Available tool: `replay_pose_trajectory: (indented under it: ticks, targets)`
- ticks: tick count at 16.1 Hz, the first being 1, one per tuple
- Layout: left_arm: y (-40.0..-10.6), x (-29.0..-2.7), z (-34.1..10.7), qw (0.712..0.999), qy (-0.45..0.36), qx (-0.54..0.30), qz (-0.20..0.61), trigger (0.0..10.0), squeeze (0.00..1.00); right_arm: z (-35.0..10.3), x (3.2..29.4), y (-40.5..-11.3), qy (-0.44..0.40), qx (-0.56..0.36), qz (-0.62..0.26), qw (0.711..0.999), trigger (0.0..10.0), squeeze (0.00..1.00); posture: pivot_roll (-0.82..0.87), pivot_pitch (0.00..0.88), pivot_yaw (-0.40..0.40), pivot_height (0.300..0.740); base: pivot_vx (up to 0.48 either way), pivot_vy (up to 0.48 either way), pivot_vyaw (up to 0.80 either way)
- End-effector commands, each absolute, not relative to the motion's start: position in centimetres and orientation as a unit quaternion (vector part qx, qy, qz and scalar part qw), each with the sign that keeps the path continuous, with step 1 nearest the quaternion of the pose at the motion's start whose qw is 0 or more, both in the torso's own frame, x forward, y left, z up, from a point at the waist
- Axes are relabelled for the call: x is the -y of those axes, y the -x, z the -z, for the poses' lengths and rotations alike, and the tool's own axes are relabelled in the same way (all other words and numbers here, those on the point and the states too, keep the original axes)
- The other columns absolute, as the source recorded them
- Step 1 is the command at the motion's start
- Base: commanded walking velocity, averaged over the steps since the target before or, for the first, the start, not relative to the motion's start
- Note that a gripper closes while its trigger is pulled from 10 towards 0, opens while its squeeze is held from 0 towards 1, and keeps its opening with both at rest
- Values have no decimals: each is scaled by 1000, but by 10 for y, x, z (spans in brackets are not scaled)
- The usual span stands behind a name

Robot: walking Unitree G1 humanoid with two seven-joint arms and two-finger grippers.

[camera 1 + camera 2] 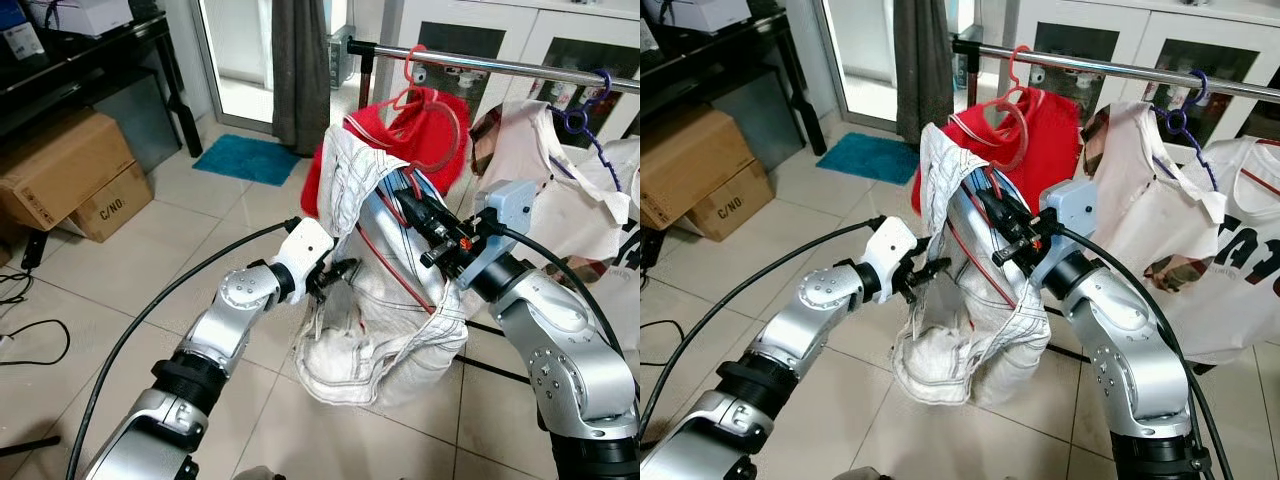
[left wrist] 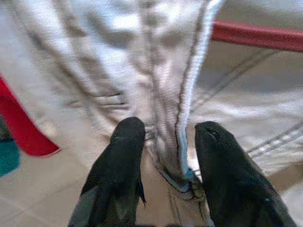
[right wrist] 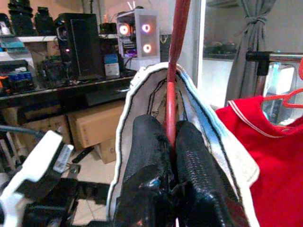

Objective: Hang hanger

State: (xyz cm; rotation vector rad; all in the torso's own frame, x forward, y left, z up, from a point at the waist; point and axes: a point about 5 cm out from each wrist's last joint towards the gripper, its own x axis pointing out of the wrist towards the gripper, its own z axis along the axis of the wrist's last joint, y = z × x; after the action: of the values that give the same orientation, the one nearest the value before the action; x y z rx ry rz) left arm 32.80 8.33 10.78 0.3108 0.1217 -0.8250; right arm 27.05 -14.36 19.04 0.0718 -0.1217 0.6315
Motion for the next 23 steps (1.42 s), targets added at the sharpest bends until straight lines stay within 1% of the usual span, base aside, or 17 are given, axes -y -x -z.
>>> replay_pose_trajectory:
  ticks: [1, 4, 8, 10, 13, 14, 15, 16, 18, 19, 20, 21, 22, 23]
  targets:
    - [-333, -89, -111, 911, -153, -52, 380, 0, 0, -207, 142, -265, -35, 97, -324, 941, 0, 0, -65, 0, 30, 740, 0, 0, 0]
    - [-339, -102, -109, 931, -153, -53, 327, 0, 0, -207, 144, -266, -38, 94, -323, 941, 0, 0, -59, 0, 22, 740, 0, 0, 0]
    - [-343, -114, -114, 949, -135, -40, 283, 0, 0, -206, 147, -269, -36, 91, -312, 945, 0, 0, -58, 0, 21, 740, 0, 0, 0]
    - [-346, -129, -117, 960, -126, -33, 249, 0, 0, -206, 149, -269, -35, 91, -308, 946, 0, 0, -60, 0, 23, 740, 0, 0, 0]
    - [-357, -164, -141, 978, -123, 10, 169, 0, 0, -201, 151, -267, -17, 76, -318, 945, 0, 0, -56, 0, 17, 740, 0, 0, 0]
    - [-362, -181, -158, 981, -132, 36, 137, 0, 0, -196, 151, -264, 4, 57, -338, 939, 0, 0, -53, 0, 14, 740, 0, 0, 0]
    - [-364, -188, -165, 982, -133, 45, 126, 0, 0, -194, 151, -262, 11, 50, -346, 937, 0, 0, -53, 0, 14, 740, 0, 0, 0]
    - [-368, -202, -187, 978, -158, 71, 112, 0, 0, -187, 152, -258, 39, 28, -368, 928, 0, 0, -49, 0, 13, 740, 0, 0, 0]
    - [-374, -212, -217, 975, -165, 95, 116, 0, 0, -179, 153, -252, 70, -1, -402, 913, 0, 0, -45, 0, 13, 740, 0, 0, 0]
    - [-376, -213, -221, 974, -165, 94, 124, 0, 0, -178, 153, -251, 75, -8, -412, 908, 0, 0, -43, 0, 13, 740, 0, 0, 0]
    - [-379, -213, -225, 971, -175, 77, 146, 0, 0, -174, 153, -246, 84, -21, -438, 895, 0, 0, -43, 0, 16, 740, 0, 0, 0]
    - [-382, -217, -222, 972, -179, 60, 143, 0, 0, -173, 152, -240, 82, -26, -462, 883, 0, 0, -44, 0, 19, 740, 0, 0, 0]
    - [-383, -220, -219, 973, -178, 51, 137, 0, 0, -173, 152, -237, 75, -26, -470, 879, 0, 0, -46, 0, 20, 740, 0, 0, 0]
    - [-385, -227, -213, 977, -177, 31, 115, 0, 0, -175, 153, -233, 61, -24, -485, 872, 0, 0, -48, 0, 25, 740, 0, 0, 0]
